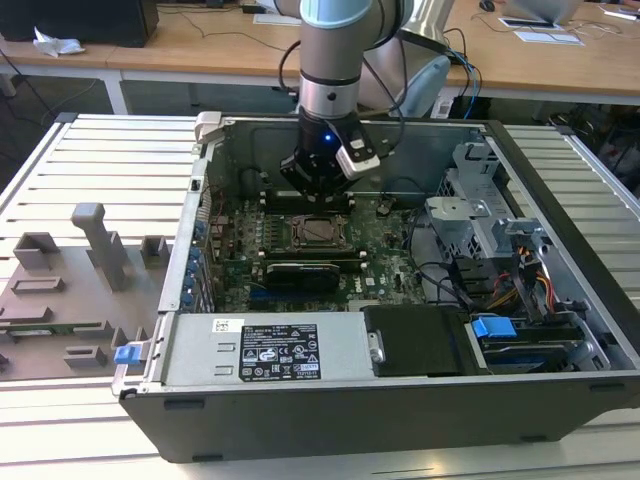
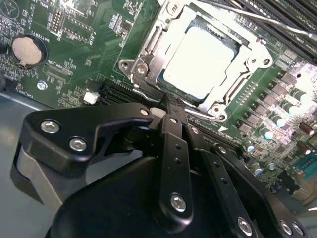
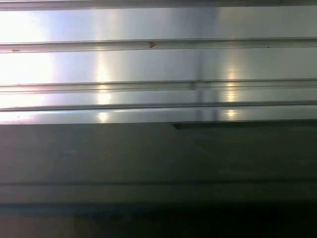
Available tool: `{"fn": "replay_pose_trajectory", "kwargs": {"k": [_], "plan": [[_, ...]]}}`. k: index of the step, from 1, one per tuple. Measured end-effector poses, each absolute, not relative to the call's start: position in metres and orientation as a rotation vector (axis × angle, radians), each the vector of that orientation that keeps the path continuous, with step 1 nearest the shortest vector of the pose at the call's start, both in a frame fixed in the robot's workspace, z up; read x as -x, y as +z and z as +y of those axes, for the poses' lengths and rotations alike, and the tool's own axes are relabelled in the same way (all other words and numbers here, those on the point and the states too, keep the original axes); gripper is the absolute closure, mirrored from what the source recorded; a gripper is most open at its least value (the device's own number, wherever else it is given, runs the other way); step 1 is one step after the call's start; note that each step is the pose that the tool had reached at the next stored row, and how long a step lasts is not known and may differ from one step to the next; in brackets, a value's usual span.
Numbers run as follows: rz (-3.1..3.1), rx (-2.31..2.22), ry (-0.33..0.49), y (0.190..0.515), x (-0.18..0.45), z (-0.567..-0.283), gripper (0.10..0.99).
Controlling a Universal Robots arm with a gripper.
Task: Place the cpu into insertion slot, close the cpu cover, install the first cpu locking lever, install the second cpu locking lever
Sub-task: 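Install the first cpu locking lever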
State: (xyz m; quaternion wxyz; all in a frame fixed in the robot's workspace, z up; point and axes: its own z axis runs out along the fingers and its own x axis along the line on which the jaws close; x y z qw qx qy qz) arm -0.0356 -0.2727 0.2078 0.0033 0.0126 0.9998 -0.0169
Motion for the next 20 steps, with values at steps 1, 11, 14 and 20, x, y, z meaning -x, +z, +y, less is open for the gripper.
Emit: {"fn": "replay_pose_trajectory", "kwargs": {"k": [1,11,14,20], "plan": [[3.134,-0.04,-0.053,0.207,0.035,-0.273,0.98],[3.135,-0.04,-0.052,0.201,0.026,-0.275,0.98],[3.135,-0.039,-0.049,0.201,0.026,-0.274,0.98],[3.13,-0.039,-0.048,0.213,0.027,-0.276,0.98]]}}
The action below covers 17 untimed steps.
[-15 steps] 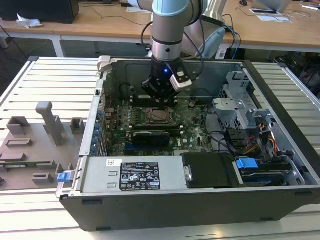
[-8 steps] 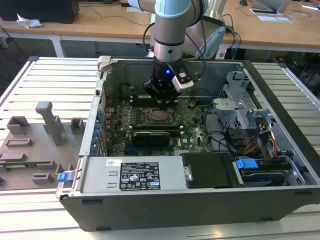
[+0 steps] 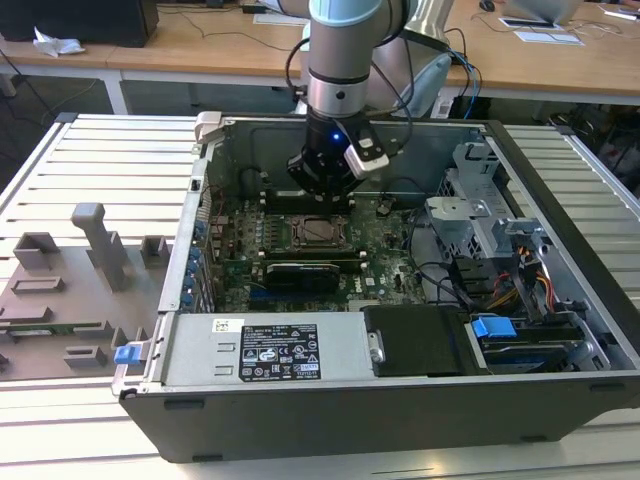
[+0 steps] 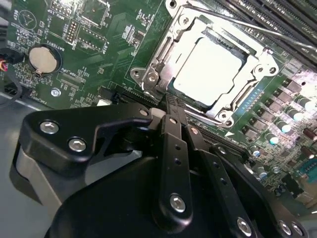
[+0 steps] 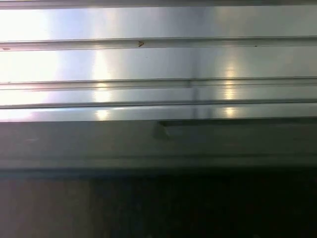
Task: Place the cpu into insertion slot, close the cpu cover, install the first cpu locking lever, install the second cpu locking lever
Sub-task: 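Install the first cpu locking lever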
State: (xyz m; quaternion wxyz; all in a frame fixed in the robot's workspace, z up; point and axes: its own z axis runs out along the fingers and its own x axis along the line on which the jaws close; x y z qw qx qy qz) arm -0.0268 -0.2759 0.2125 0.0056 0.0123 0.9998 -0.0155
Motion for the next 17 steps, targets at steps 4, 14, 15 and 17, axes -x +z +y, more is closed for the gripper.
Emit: {"fn": "replay_pose_trajectory", "kwargs": {"k": [4,14,15,17], "plan": [[3.129,-0.039,-0.049,0.213,0.029,-0.287,0.98],[3.129,-0.039,-0.049,0.213,0.031,-0.299,0.98],[3.129,-0.039,-0.049,0.214,0.031,-0.299,0.98],[3.129,-0.039,-0.049,0.215,0.031,-0.299,0.98]]}}
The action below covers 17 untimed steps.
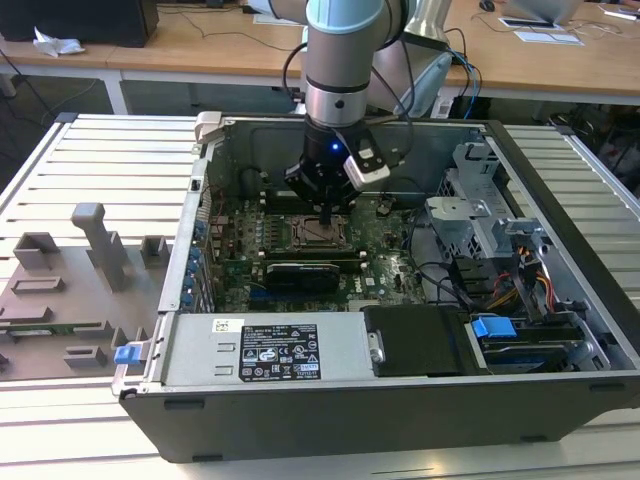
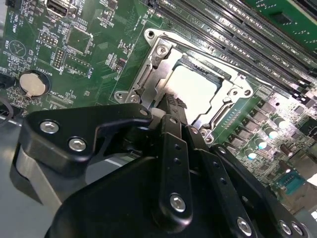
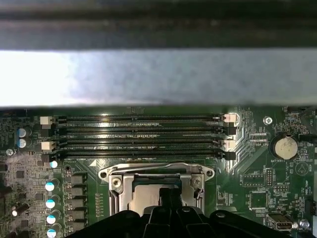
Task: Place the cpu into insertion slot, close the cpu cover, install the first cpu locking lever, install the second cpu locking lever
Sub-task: 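Install the first cpu locking lever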
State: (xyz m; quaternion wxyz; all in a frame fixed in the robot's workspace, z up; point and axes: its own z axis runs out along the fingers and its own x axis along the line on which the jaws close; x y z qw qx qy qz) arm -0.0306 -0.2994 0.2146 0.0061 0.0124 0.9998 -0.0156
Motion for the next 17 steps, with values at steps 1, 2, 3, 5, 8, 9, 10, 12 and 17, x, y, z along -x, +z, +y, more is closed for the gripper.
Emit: {"fn": "replay_pose_trajectory", "kwargs": {"k": [1,2,3,5,8,9,10,12,17], "plan": [[3.129,-0.039,-0.049,0.2149,0.0305,-0.2994,0.98],[3.129,-0.039,-0.049,0.2153,0.0305,-0.2994,0.98],[3.129,-0.039,-0.049,0.2156,0.0305,-0.2994,0.98],[3.129,-0.039,-0.051,0.2169,0.0305,-0.2994,0.98],[3.129,-0.039,-0.052,0.2181,0.0305,-0.2994,0.98],[3.129,-0.039,-0.053,0.2186,0.0306,-0.2994,0.98],[3.129,-0.039,-0.054,0.2192,0.0306,-0.2994,0.98],[3.129,-0.039,-0.055,0.2199,0.0306,-0.2994,0.98],[3.128,-0.039,-0.066,0.2238,0.0306,-0.2994,0.98]]}}
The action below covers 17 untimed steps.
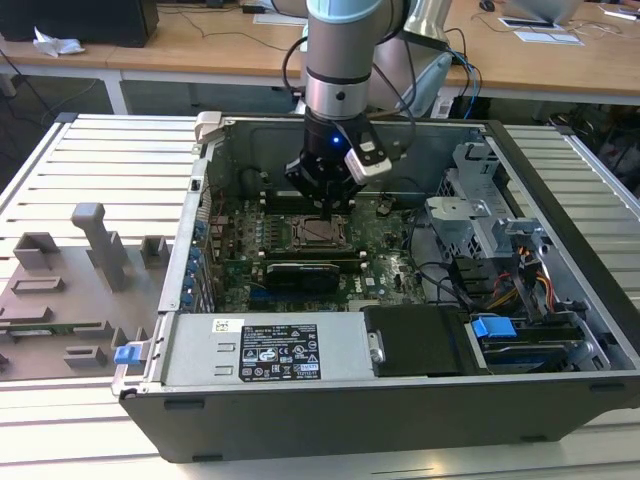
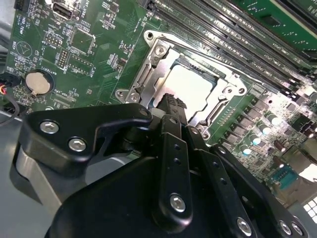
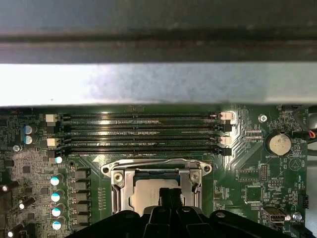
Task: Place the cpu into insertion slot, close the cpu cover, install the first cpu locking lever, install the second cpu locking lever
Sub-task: 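Install the first cpu locking lever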
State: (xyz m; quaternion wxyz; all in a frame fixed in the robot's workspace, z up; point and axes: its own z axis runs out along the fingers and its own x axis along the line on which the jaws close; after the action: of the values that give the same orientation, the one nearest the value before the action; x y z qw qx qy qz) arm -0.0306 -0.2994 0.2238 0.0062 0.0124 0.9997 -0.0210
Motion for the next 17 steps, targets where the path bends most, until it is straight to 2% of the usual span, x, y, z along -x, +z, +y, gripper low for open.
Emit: {"fn": "replay_pose_trajectory", "kwargs": {"k": [17], "plan": [[3.128,-0.039,-0.092,0.246,0.031,-0.299,0.98]]}}
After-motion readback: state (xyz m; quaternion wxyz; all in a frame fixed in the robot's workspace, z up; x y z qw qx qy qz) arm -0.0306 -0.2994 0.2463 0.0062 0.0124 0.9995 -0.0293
